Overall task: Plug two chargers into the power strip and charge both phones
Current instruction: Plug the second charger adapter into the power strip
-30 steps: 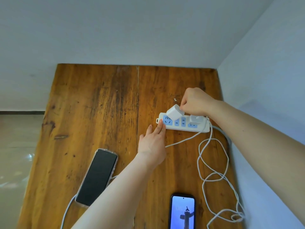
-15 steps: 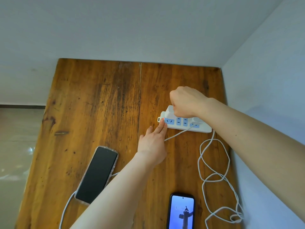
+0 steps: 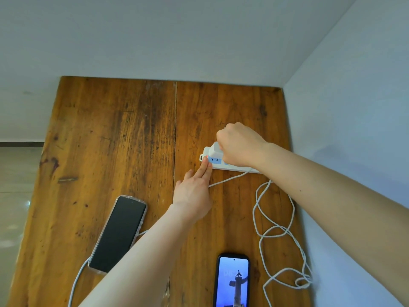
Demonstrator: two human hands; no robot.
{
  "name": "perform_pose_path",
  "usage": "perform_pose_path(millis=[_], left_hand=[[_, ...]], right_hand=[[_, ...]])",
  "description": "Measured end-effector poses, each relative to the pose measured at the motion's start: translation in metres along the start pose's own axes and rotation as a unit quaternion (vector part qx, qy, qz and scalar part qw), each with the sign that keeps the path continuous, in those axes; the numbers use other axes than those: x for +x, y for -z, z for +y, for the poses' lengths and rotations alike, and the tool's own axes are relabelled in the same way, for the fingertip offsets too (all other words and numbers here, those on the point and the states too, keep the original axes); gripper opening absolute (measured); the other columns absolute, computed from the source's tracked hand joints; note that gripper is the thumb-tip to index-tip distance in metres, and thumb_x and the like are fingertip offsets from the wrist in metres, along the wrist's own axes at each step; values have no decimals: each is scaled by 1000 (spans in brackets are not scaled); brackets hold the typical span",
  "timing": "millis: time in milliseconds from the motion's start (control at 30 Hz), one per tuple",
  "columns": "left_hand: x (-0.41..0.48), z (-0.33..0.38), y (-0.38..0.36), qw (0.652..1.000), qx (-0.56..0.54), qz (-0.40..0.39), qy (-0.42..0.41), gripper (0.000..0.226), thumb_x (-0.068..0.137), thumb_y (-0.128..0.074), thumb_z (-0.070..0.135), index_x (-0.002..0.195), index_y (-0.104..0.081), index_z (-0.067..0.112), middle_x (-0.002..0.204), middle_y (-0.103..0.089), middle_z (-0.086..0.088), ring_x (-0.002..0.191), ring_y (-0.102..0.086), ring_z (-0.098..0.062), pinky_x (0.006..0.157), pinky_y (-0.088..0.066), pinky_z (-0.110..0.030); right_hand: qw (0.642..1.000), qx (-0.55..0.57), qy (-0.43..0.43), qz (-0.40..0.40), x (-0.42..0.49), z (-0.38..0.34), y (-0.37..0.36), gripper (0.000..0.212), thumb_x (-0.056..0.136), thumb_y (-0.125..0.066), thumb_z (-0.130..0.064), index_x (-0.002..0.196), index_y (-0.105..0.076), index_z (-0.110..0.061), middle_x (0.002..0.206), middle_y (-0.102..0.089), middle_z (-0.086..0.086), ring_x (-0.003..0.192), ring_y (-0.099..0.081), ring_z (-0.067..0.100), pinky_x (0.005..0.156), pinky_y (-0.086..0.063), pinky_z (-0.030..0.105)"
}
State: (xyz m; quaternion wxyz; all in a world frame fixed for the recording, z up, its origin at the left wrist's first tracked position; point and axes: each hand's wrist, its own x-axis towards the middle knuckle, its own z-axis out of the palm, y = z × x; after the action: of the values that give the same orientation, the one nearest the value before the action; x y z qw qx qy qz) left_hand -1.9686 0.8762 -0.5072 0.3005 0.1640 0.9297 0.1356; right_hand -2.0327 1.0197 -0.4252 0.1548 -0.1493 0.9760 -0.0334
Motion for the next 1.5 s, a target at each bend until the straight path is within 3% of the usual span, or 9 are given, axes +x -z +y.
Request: perform_pose_path(millis=[100, 167, 600, 767, 1100, 1267, 1367, 1433, 1500], left_hand=[[0, -1, -1, 1000, 5, 4, -2, 83, 89, -50, 12, 151, 3, 32, 159, 6, 15, 144, -18, -28, 108, -37, -48], [0, -2, -2, 1000, 4, 5, -3, 83, 89, -50, 13, 151, 3, 32, 159, 5, 15, 144, -18, -28, 108, -37, -48], [-1, -2, -6, 994, 75, 66, -39, 76, 92, -49, 20, 152, -2, 23, 160, 5, 4, 146, 10, -21, 117, -10, -40], [-2, -1, -1, 995, 72, 57, -35, 75, 90, -50, 21, 152, -6, 23, 161, -2, 4, 147, 6, -23, 117, -11, -41], [-1, 2, 1, 998, 53, 40, -15, 80, 89, -52, 17, 152, -4, 26, 161, 1, 6, 147, 2, -25, 115, -18, -46], [1, 0, 3, 997, 71, 21, -16, 82, 88, -54, 15, 152, -3, 26, 161, 2, 6, 147, 1, -26, 114, -18, -48], [0, 2, 13, 999, 26, -23, -13, 82, 87, -52, 13, 152, -4, 27, 161, 2, 8, 147, 0, -25, 113, -22, -51], [-9, -4, 18, 999, -28, -15, -21, 78, 88, -52, 14, 152, -8, 28, 161, -4, 7, 147, -3, -23, 113, -24, -51], [-30, -17, 15, 995, -84, 58, -12, 73, 88, -52, 14, 151, -17, 27, 160, -14, 5, 146, -11, -22, 114, -27, -47]], right_hand=[[1000, -4, 17, -3, -2, -1, -3, 10, 82, -68, -15, 82, -60, -9, 84, -68, 13, 56, -44, 14, 43, -20, 17], [1000, 0, 20, -1, -5, -1, -8, 16, 82, -69, -18, 92, -65, -5, 89, -70, 14, 59, -45, 15, 43, -20, 16], [999, 4, 39, 31, -8, -3, -4, 17, 83, -68, -15, 95, -65, -4, 91, -69, 15, 65, -45, 16, 56, -37, 24], [997, -20, 66, 18, -4, -18, -9, 13, 87, -62, -13, 96, -64, -4, 92, -67, 15, 80, -63, 28, 61, -44, 32], [966, 216, -99, 106, -11, -1, -35, 26, 94, -55, -23, 99, -73, -4, 95, -73, 12, 78, -63, 17, 55, -40, 15], [974, 170, -113, 97, -10, -5, -33, 30, 96, -50, -24, 100, -72, -5, 97, -72, 13, 85, -64, 21, 67, -52, 29], [982, 123, -132, 53, -8, -7, -26, 29, 96, -49, -30, 106, -71, -12, 102, -70, 9, 85, -61, 19, 63, -43, 26], [987, 74, -130, 62, -13, -14, -23, 29, 96, -50, -29, 115, -67, -15, 116, -63, 7, 102, -54, 22, 77, -40, 33], [986, 24, -107, 128, -24, -26, -26, 29, 93, -53, -21, 120, -62, -14, 129, -54, 8, 120, -42, 26, 93, -32, 42]])
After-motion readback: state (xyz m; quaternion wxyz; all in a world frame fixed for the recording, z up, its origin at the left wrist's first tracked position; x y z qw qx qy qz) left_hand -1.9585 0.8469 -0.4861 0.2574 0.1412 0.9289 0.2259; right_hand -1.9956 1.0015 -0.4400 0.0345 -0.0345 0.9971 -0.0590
